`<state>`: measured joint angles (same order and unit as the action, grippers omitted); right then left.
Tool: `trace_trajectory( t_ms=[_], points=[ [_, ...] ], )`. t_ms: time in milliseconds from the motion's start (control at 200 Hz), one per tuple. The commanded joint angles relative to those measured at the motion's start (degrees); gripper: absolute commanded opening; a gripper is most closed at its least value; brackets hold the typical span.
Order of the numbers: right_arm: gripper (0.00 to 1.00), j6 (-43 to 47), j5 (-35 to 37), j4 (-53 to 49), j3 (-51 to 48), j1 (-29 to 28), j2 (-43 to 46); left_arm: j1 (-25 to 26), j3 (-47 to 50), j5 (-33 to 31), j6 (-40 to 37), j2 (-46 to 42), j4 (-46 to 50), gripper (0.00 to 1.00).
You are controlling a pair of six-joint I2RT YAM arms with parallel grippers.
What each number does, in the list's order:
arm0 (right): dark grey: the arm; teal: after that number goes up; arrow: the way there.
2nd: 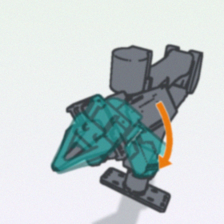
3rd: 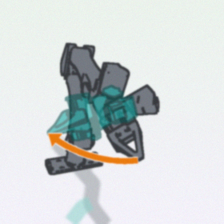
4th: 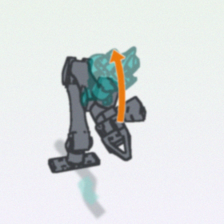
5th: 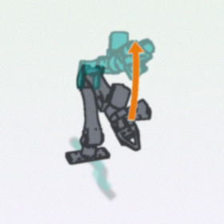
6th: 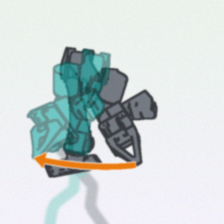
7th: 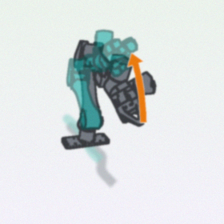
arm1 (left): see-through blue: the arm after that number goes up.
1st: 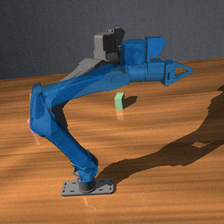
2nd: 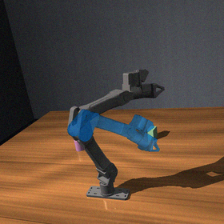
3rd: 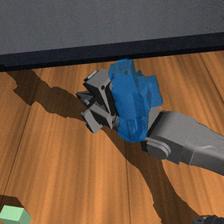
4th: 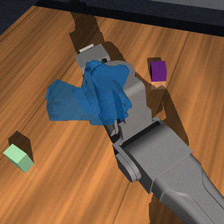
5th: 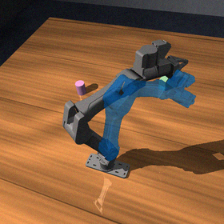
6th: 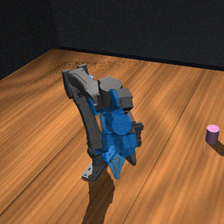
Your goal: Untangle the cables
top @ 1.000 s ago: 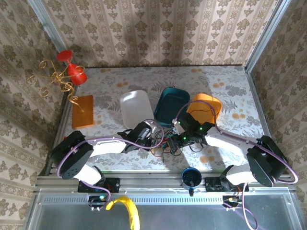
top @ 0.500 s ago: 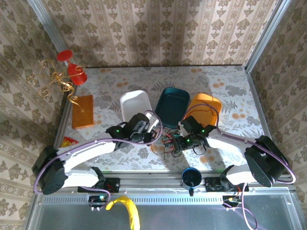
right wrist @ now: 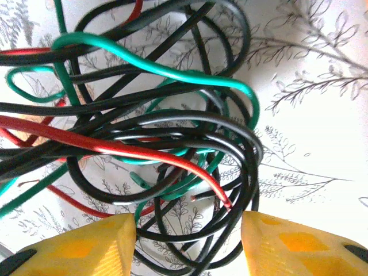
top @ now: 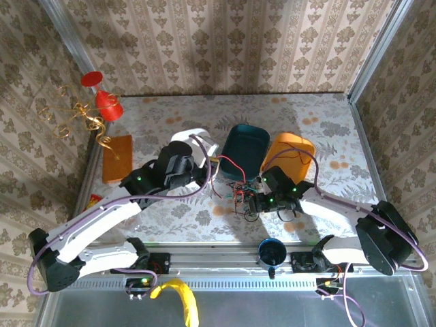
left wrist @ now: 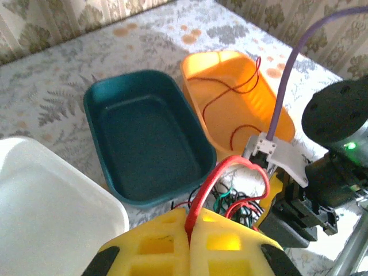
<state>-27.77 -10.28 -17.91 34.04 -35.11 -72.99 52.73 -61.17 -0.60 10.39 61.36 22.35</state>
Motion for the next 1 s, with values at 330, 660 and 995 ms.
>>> trace_trajectory(
  t_ms=[330,660,995],
  points=[
    [0.53,-2.2,2.37,0.55,-2.48,2.07,1.98,-2.81,-11.02,3.13,-1.3,-4.26,-8.85,0.0],
    [0.54,-3.96,7.34,-0.74,-2.38,2.99,15.3,-3.24,-15.83,3.09,0.52,4.41,-9.79,0.0],
    [0.75,-11.15,28.99,-11.96,2.17,5.17,38.98,-3.17,-24.35,6.1,5.58,25.11,-16.74,0.0]
  ],
)
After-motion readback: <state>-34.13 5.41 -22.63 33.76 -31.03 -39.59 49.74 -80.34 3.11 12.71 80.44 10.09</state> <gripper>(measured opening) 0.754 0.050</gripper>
